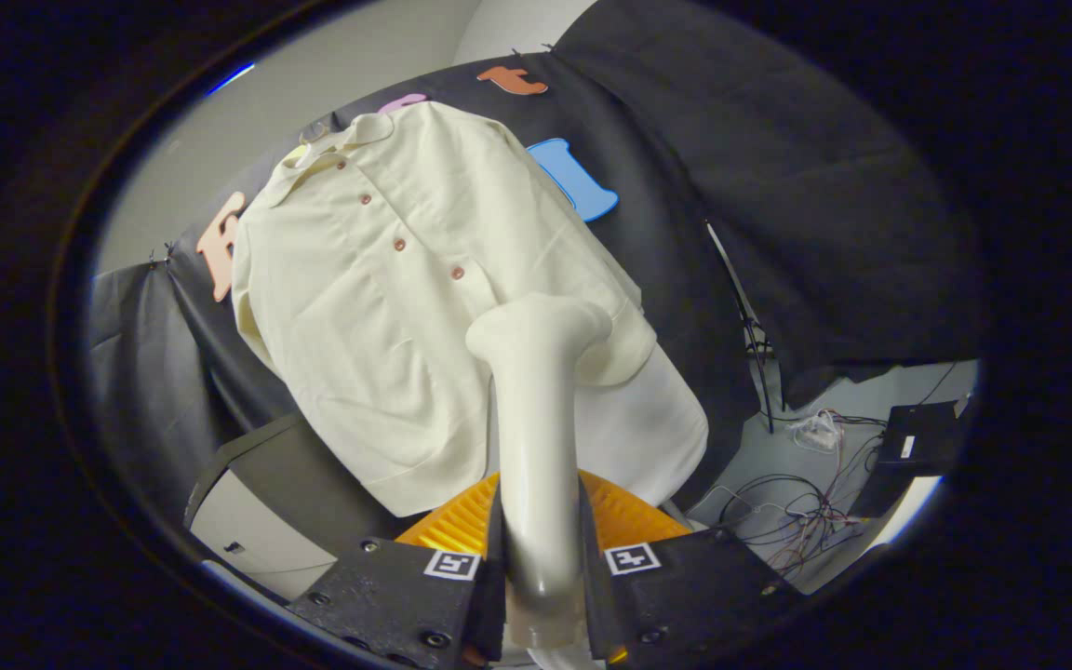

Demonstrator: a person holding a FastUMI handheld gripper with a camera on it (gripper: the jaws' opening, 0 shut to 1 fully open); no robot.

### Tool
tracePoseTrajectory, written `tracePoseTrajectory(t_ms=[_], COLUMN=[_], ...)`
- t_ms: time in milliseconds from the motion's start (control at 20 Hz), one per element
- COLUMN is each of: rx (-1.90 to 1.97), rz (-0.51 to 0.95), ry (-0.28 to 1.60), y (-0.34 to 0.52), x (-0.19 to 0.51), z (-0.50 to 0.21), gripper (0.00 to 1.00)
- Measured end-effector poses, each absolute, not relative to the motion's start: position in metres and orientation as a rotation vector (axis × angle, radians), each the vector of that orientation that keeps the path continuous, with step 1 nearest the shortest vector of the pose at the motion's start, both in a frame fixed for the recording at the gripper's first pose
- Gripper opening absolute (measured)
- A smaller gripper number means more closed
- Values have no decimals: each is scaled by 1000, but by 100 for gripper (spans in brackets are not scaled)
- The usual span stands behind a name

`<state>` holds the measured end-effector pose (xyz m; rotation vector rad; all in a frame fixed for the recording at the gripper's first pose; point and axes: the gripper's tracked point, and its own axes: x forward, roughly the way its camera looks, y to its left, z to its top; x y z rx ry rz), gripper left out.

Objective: Iron the clothes twice with a garment steamer, once on the left side and once on the right side.

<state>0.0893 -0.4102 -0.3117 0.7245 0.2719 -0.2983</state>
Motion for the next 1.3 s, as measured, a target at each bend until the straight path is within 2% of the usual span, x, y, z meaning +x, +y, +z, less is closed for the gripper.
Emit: tracePoseTrajectory(t_ms=[600, 1100, 1300], rx=[630, 514, 480], rz=[-108, 84, 106], ry=[225, 87, 63], y=[-254, -110, -55], x=[45, 23, 9], z=[-202, -71, -45], gripper=[34, 34, 34])
